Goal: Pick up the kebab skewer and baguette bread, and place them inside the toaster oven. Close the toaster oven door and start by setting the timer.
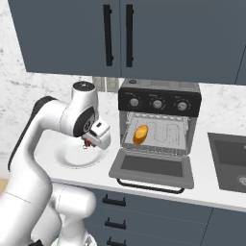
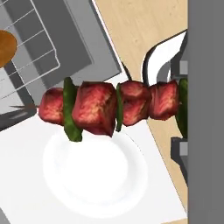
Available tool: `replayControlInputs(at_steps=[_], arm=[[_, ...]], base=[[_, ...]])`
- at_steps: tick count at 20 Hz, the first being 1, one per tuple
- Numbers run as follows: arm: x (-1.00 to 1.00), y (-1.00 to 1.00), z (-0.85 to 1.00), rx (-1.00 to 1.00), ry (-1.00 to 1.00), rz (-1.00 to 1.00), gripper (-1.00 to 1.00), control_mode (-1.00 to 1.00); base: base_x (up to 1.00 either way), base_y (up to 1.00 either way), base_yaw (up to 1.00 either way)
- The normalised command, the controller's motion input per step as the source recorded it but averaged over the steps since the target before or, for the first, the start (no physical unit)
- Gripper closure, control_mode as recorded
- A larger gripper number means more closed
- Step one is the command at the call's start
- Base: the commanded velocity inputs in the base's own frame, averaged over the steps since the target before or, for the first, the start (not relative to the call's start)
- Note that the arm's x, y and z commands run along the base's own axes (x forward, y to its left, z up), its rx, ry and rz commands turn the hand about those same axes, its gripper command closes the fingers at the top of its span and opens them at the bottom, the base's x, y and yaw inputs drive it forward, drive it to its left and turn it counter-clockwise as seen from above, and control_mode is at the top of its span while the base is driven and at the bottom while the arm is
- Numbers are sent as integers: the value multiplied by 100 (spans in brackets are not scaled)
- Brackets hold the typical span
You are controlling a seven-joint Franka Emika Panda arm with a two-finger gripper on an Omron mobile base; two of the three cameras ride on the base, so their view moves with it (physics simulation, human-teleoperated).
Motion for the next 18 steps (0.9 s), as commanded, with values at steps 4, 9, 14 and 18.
replayControlInputs(at_steps=[4, 9, 14, 18], arm=[[-10, -100, 63, 0, 0, 10, 100, -100], [3, -100, 31, 0, 0, 13, 100, -100], [3, -87, -7, -6, -5, 19, 100, -100], [34, -66, -10, -1, -4, 19, 100, -100]], base=[[0, 0, 0], [0, 0, 0], [0, 0, 0], [0, 0, 0]])
